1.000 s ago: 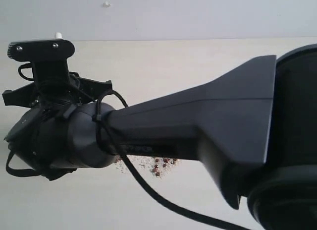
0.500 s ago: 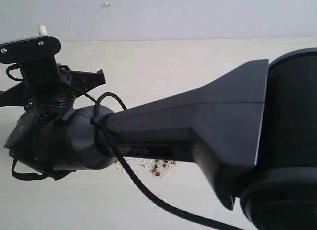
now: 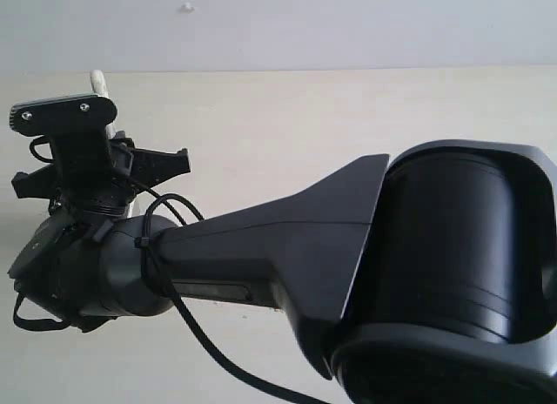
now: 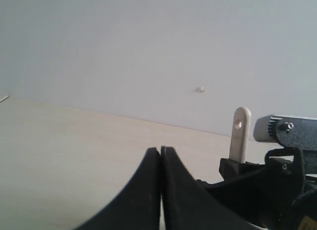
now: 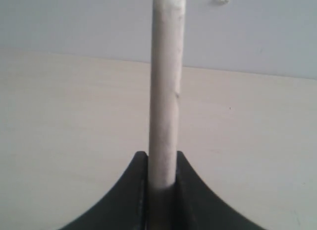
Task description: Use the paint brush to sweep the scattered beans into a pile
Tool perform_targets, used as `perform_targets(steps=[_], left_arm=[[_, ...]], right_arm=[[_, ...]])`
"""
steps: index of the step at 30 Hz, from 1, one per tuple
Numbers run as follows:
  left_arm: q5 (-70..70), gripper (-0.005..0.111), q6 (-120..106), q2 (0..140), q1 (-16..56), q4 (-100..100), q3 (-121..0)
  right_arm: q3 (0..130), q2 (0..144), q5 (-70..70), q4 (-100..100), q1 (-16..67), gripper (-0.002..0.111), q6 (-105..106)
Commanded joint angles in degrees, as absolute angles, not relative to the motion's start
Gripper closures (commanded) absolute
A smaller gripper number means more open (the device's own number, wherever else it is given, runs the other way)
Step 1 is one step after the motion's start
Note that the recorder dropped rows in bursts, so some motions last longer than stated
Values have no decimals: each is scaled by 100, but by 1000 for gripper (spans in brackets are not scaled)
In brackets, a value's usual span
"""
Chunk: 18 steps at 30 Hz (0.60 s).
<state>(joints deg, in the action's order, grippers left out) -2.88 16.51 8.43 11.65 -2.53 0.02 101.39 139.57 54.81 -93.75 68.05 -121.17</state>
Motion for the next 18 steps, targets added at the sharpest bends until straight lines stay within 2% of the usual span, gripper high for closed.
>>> perform_targets(steps=[1, 18], left_arm=[[-278, 107, 1666, 807, 1198, -235, 0], [-278, 107, 1666, 807, 1198, -235, 0]], right_arm=[[10186, 13973, 5725, -9236, 6802, 108, -11705], [10186, 13973, 6996, -8553, 6802, 108, -10458]])
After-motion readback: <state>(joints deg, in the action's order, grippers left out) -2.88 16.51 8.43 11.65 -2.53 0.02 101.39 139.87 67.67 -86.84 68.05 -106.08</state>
